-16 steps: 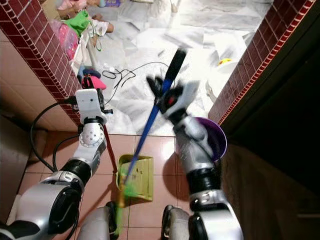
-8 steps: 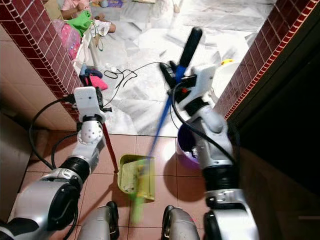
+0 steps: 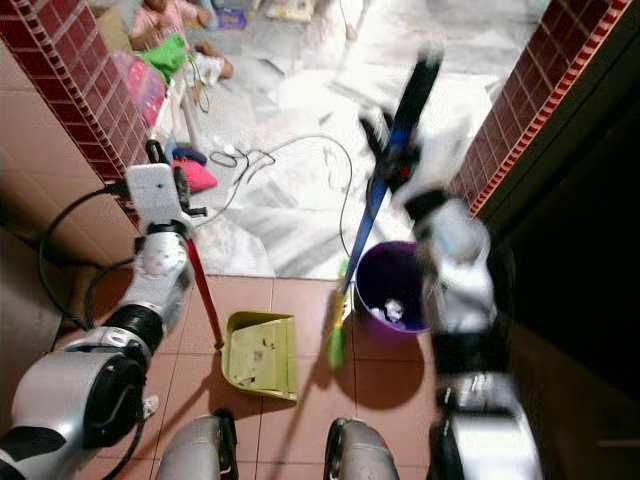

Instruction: Sweep floor

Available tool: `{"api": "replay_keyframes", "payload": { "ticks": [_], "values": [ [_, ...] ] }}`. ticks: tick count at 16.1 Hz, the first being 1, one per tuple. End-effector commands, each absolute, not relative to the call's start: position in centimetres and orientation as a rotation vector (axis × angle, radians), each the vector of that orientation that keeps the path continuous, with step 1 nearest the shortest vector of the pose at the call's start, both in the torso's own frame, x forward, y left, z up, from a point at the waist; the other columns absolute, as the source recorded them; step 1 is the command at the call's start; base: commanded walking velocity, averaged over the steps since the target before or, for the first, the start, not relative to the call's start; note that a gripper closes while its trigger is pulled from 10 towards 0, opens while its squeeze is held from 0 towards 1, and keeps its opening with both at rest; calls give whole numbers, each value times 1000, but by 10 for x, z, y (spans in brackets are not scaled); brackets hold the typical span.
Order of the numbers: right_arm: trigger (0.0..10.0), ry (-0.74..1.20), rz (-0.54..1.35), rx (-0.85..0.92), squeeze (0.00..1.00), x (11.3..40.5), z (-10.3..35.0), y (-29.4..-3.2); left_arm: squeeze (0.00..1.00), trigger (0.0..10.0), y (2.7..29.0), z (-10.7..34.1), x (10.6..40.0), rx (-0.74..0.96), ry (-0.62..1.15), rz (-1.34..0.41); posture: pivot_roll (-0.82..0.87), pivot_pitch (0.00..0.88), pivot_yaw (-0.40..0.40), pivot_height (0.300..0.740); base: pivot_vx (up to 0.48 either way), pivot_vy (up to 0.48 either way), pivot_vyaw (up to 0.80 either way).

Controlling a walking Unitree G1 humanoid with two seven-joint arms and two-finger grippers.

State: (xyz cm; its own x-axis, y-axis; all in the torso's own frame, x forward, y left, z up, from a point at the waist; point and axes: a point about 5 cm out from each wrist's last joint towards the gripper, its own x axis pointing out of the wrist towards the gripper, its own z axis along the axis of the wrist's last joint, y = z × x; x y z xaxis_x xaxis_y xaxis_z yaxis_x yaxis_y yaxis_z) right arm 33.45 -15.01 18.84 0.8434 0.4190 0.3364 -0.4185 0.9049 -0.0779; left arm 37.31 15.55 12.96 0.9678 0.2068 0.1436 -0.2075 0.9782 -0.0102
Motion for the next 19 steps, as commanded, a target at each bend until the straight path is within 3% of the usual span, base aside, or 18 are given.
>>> {"api": "replay_keyframes", "payload": {
  "ticks": [1, 6, 10, 16, 17, 19],
  "values": [
    [10000, -344, 476, -6, 0, 325, 181, -138, 0, 10000, 160, 163, 383, -44, -275, 214, -200, 0, -21, 740, 0, 0, 0],
    [10000, -153, 475, -35, 0, 288, 115, -128, 0, 10000, 207, 213, 382, -97, -493, 310, -138, 0, -43, 740, 0, 0, 0],
    [10000, -185, 437, -53, 0, 301, 120, -125, 0, 10000, 233, 235, 377, -57, -577, 320, -114, 0, -32, 740, 0, 0, 0],
    [10000, -159, 436, -137, 0, 301, 110, -135, 0, 10000, 239, 249, 376, -177, -624, 304, -118, 0, -31, 740, 0, 0, 0],
    [10000, -153, 442, -131, 0, 299, 107, -135, 0, 10000, 235, 253, 375, -239, -663, 238, -120, 0, -29, 740, 0, 0, 0],
    [10000, -57, 430, -155, 0, 301, 94, -133, 0, 10000, 234, 242, 379, -192, -569, 292, -118, 0, -27, 740, 0, 0, 0]
  ]
}}
